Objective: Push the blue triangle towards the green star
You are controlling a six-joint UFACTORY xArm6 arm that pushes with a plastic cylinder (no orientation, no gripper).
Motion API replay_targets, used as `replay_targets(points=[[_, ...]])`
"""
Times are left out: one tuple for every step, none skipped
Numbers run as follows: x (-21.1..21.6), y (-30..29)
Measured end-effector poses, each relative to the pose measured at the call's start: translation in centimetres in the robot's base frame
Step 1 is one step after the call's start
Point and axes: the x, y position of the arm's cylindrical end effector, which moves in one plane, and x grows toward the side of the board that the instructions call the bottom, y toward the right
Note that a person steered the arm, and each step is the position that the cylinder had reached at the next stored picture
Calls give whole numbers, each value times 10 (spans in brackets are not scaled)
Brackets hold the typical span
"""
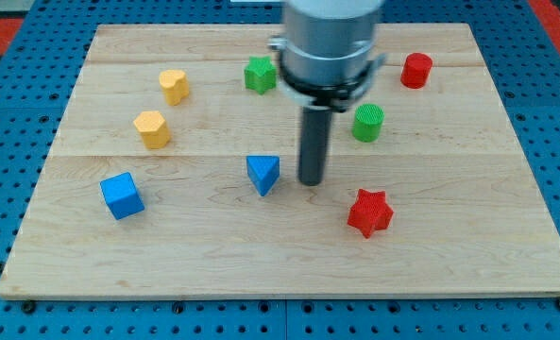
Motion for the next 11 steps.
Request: replay_targets(points=[[42, -36], [26, 7], [-7, 37], [16, 33], [14, -30], [14, -30], [15, -32], [-15, -90], [-69, -93], [-102, -48], [-148, -26]])
